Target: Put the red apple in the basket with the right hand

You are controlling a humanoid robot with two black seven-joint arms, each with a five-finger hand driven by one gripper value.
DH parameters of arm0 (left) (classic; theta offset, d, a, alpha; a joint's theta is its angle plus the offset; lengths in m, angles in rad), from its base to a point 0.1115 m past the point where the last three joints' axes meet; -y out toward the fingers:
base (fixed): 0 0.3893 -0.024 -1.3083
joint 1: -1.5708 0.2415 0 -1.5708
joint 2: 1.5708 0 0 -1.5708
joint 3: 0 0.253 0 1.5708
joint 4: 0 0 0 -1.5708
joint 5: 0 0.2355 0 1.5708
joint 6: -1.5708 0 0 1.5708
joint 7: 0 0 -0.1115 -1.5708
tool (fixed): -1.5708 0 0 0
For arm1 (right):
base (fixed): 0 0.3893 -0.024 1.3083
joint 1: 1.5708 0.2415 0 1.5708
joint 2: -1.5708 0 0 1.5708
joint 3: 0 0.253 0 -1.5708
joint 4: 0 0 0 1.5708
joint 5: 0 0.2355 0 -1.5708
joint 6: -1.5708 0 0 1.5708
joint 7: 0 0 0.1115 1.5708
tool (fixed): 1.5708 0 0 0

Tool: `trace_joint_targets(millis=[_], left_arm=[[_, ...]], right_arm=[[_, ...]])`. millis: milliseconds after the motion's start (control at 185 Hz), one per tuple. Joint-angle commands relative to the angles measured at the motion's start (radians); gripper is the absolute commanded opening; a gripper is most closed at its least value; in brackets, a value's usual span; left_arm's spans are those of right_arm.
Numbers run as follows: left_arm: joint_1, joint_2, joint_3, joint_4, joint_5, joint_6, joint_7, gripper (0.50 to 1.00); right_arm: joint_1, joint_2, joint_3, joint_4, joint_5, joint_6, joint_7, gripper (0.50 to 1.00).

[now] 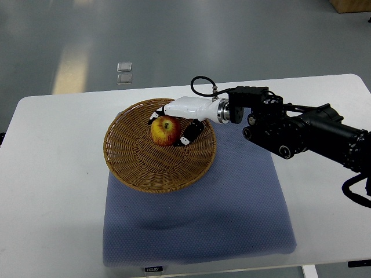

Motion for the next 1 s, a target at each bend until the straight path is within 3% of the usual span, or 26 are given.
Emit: trace_joint_targets(millis=[0, 319, 422, 584, 995], left_arm=[[0.000, 0.000, 0.000, -0.001, 0.000, 0.000, 0.000, 1.000], [0.000, 0.000, 0.000, 0.000, 0.000, 0.000, 0.000, 1.000], [0.000, 0.000, 0.000, 0.000, 0.000, 0.000, 0.000, 1.000], [0.000, 0.000, 0.000, 0.000, 0.000, 0.000, 0.000, 1.000], [0.000, 0.000, 0.000, 0.000, 0.000, 0.000, 0.000, 1.000]], right_arm=[[-0.006, 0.008, 0.000, 0.001, -0.001, -0.003, -0.001, 0.703], [-0.023, 0.034, 0.000, 0.001, 0.002, -0.018, -0.001, 0.789], [-0.024, 0.040, 0.009, 0.002, 0.008, -0.021, -0.001, 0.862], [-0.024, 0.039, 0.013, 0.005, 0.010, -0.024, -0.001, 0.895], [-0.021, 0.020, 0.020, 0.034, 0.033, -0.024, 0.002, 0.911]])
